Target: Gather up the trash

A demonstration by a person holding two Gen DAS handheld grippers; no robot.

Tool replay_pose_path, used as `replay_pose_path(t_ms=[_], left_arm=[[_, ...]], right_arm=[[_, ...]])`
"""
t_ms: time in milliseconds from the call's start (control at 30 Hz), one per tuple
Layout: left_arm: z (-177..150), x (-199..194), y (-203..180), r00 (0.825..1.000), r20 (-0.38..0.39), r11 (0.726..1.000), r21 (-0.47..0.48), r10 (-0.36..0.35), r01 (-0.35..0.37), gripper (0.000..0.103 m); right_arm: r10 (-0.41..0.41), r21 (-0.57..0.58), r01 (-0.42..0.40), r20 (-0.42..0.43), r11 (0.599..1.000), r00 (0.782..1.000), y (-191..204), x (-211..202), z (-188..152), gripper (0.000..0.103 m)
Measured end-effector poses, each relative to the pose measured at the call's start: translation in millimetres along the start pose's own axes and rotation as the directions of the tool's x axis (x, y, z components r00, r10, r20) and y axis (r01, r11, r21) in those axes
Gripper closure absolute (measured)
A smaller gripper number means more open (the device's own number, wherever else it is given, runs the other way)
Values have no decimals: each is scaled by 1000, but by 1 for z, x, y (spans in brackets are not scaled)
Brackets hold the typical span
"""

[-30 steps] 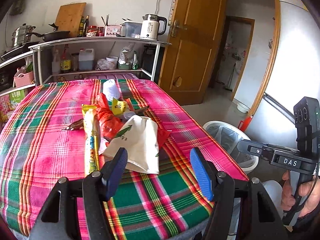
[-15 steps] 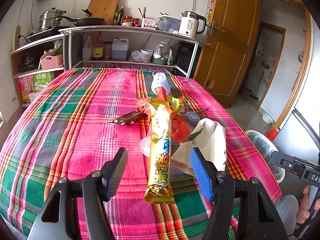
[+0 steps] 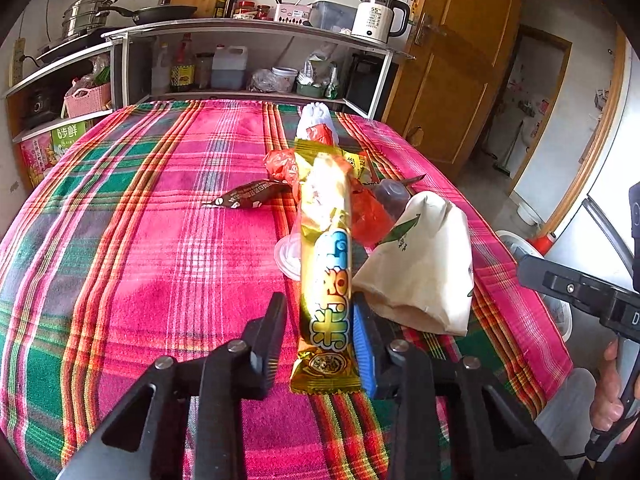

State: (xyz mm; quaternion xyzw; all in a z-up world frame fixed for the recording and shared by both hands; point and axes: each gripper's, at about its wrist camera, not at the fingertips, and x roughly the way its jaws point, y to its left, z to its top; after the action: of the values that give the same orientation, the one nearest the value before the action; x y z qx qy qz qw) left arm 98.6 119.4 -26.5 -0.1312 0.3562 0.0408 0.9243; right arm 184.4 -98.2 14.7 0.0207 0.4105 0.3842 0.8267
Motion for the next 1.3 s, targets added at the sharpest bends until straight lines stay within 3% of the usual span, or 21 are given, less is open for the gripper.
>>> replay_pose_path(t_ms=[200,533,633,967,1300], left_arm=[[-4,-1,1,1000,7,1000,2,-27,27,80],[-3,-5,8,998,21,998,3,-55,55,81],[-3,-6,7,998,25,998,9,-58,58,81],[0,-21,-3,997,54,998,33,-59,57,83],[2,-39,-46,991,76,989,107,-106,98,83]], right_arm=[[17,13,-16,-35,1000,999,5,25,9,70],[-2,50,7,-101,999,995,6,62,18,70],[-25,14,26,-91,1000,996,12,60,18,84],[-55,-24,54,-10,998,998,12,24,13,87],[-96,29,94,65,995,993,-14,-34,-7,87]])
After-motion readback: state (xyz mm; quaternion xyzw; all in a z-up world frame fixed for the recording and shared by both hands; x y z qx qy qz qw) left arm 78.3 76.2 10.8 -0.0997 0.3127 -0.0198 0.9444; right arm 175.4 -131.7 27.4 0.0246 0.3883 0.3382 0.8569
